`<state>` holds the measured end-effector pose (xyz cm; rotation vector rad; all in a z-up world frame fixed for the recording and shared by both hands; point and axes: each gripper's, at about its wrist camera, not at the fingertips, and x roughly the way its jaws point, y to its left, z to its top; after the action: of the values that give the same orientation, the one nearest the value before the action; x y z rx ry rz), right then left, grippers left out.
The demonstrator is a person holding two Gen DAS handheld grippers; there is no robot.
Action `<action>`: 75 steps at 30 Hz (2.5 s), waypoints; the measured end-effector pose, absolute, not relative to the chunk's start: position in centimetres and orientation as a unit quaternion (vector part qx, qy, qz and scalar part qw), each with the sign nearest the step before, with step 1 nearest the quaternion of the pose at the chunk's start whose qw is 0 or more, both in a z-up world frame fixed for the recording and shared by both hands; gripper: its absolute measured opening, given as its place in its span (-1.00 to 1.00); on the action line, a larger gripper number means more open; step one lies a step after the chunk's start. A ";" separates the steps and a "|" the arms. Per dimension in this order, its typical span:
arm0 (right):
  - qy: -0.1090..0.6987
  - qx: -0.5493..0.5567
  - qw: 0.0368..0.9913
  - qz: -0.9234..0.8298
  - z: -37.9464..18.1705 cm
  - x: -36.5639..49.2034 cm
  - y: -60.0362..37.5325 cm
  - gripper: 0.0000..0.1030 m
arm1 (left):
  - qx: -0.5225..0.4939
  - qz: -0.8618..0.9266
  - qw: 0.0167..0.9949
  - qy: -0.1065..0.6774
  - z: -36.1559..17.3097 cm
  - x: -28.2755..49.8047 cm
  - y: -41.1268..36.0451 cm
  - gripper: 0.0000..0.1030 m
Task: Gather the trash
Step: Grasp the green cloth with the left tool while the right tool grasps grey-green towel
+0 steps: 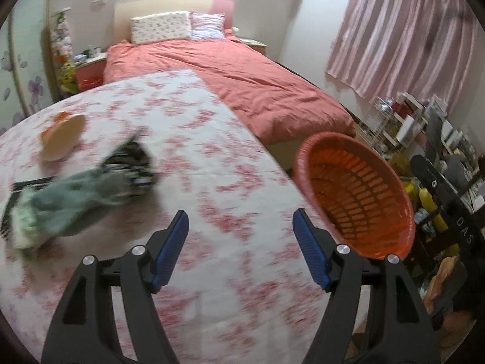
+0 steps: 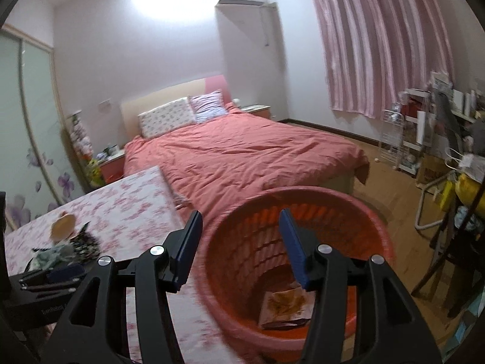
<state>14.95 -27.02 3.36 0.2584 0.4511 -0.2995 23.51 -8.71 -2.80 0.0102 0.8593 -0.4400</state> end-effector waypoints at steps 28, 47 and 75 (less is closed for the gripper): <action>0.326 0.038 0.940 0.090 1.4 23.3 -4.9 0.00 | -0.092 0.007 0.922 0.376 -2.2 21.8 18.0 0.44; 0.329 0.011 0.942 0.071 1.2 22.8 -4.6 -0.76 | -0.098 -0.013 0.917 0.388 -3.4 22.3 17.8 0.44; 0.296 0.062 0.953 0.026 2.2 19.4 -12.4 -0.76 | -0.069 -0.053 0.911 0.404 -3.8 24.5 10.8 -0.77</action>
<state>19.43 -12.35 2.17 0.1261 0.6023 0.0538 24.49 10.75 -3.83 -0.1420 0.8331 -0.1097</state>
